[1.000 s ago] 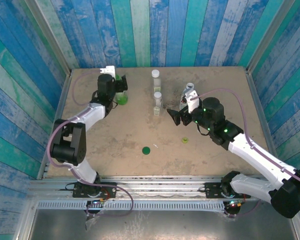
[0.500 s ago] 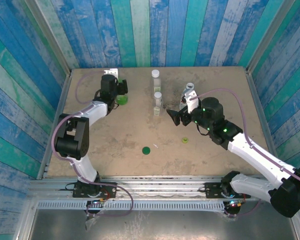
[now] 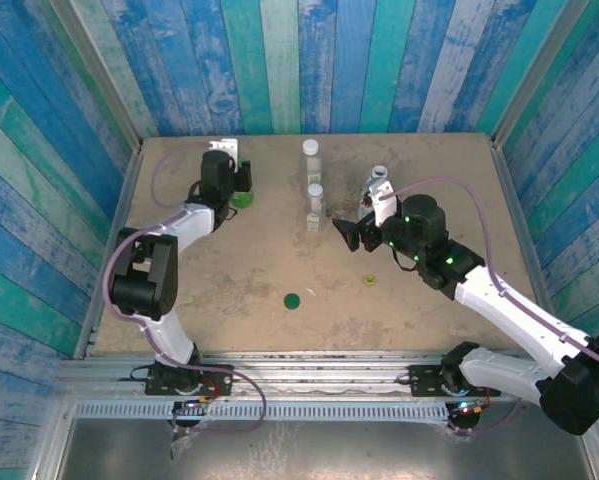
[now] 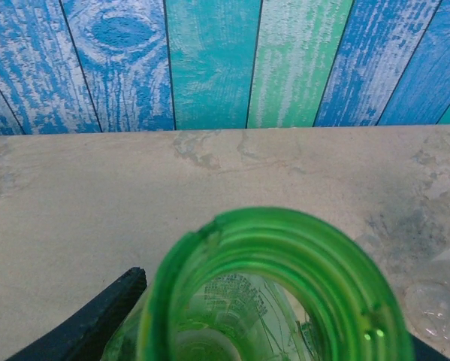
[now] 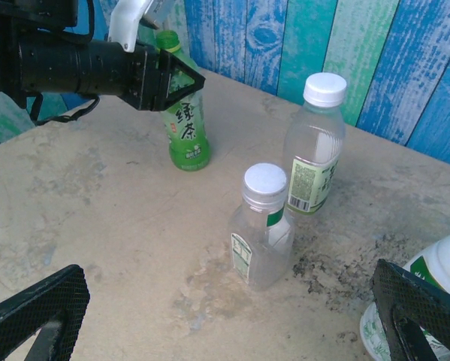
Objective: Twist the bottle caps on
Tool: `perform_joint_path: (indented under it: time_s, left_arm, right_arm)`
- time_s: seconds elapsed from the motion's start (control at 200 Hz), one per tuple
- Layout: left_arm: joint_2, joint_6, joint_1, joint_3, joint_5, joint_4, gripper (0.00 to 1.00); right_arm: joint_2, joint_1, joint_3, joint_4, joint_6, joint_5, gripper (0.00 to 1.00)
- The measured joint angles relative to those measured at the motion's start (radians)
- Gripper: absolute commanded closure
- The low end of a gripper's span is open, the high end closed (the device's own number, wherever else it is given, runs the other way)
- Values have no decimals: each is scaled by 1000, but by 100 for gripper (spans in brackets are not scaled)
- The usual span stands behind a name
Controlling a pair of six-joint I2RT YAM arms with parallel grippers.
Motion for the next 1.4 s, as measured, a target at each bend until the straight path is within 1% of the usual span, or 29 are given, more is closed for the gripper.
perform_joint_path:
  time_s: [0.205,0.345,0.451,0.581,0.676,0.761,0.851,1.051,1.207,1.287,1.397]
  left_arm:
    - [-79,7,1,-67,72,-40,42]
    - [-205,-12,-4,-192,130,-56,42]
    - [-314,-33,-27,-293,154,-61,41]
    - [-442,-42,-93,-390,156,-76,41]
    - [-526,-39,-168,-445,151,-89,41]
    - [-566,-19,-241,-471,153,-97,41]
    - [-571,9,-300,-478,180,-95,42]
    - [-550,96,-364,-495,346,-26,42]
    - [-422,195,-393,-387,468,-64,42]
    - [-383,241,-400,-333,520,-96,42]
    - [-352,300,-412,-279,563,-140,41]
  right_arm:
    - [0,0,0,-1,8,0,0]
    - [0,0,0,-1,15,0,0]
    - [0,0,0,0,23,1,0]
    - [1,0,0,-2,30,3,0]
    - [1,0,0,-3,36,4,0]
    - [-2,0,-5,-5,45,8,0]
    - [-17,0,-20,-14,60,20,0]
    - [-63,0,-56,-43,90,69,0]
    - [-113,0,-82,-96,128,99,0]
    - [-143,0,-82,-138,150,110,0]
    - [-200,0,-103,-171,169,115,0]
